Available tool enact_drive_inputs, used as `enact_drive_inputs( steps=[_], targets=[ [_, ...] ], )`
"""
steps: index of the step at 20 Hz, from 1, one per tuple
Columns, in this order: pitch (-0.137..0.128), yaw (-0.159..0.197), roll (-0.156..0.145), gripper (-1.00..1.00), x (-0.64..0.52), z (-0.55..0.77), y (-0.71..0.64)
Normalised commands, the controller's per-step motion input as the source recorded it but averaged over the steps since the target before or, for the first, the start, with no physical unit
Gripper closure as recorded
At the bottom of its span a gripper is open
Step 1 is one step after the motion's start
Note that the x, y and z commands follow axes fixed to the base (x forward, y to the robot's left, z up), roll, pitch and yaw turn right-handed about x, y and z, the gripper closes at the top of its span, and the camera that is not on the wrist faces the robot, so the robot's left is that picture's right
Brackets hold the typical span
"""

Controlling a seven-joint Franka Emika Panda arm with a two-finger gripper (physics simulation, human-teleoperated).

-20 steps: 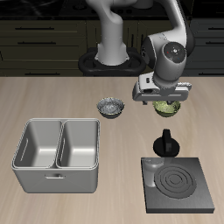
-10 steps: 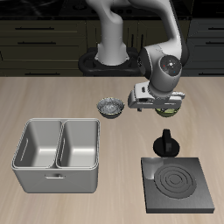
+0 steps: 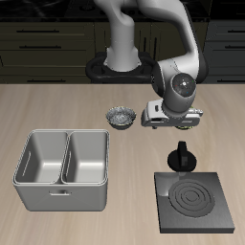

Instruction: Place the green bowl on the flat stove and turn on the flat stove

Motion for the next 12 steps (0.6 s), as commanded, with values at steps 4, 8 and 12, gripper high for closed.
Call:
enact_drive_inputs(
  steps=[4,8,12],
  targets=[
    [-0.003,-0.023,0.035,1.0,-0.04,0.0,0.08],
    [-0.002,-0.031,0.021,1.0,-0.02,0.06,-0.01],
    [-0.019,-0.03,0.017,1.0,-0.04,0.12,0.0]
  ],
)
